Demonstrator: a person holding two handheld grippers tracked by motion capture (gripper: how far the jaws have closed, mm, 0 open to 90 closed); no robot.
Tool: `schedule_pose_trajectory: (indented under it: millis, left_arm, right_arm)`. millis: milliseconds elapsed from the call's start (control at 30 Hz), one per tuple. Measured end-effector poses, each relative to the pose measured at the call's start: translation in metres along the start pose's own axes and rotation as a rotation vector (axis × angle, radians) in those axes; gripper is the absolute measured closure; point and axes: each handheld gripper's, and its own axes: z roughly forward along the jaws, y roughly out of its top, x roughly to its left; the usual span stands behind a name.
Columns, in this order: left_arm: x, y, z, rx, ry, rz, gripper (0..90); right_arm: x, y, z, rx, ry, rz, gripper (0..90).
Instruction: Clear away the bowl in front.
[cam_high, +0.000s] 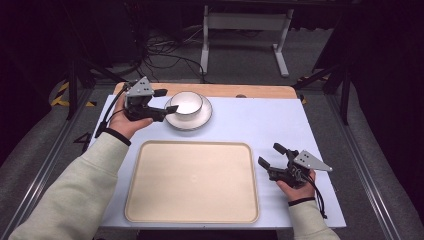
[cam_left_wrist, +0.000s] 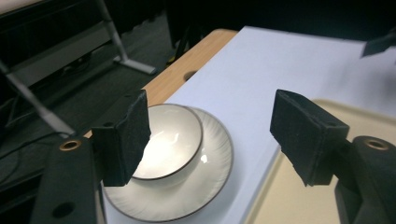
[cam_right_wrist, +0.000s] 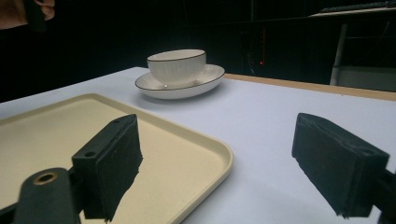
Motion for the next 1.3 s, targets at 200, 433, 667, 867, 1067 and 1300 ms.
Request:
schedule_pose_trajectory:
  millis: [200, 433, 667, 867, 1067, 1300]
  left_arm:
    - [0.003, 0.007, 0.015, 0.066, 0.012, 0.069, 33.3]
    - [0.000, 0.019, 0.035, 0.177, 0.011, 0.147, 34.1]
    - [0.001, 0.025, 0.052, 0.275, 0.020, 0.211, 31.3]
    - [0.007, 0.028, 0.064, 0.324, 0.005, 0.233, 31.4]
    - [0.004, 0.027, 0.080, 0.340, -0.032, 0.239, 33.4]
    - [0.008, 0.023, 0.096, 0.398, -0.096, 0.241, 38.4]
  right_arm:
    - [0.000, 0.000, 0.000, 0.001, 0.002, -0.001, 16.7]
    - [0.000, 0.000, 0.000, 0.000, 0.006, -0.003, 17.1]
    - [0.000, 0.000, 0.000, 0.003, 0.014, -0.006, 18.2]
    - [-0.001, 0.000, 0.000, 0.002, 0.017, -0.002, 18.3]
    - [-0.001, 0.000, 0.000, 0.000, 0.018, -0.002, 18.4]
    - [-0.001, 0.000, 0.000, -0.002, 0.017, -0.001, 18.5]
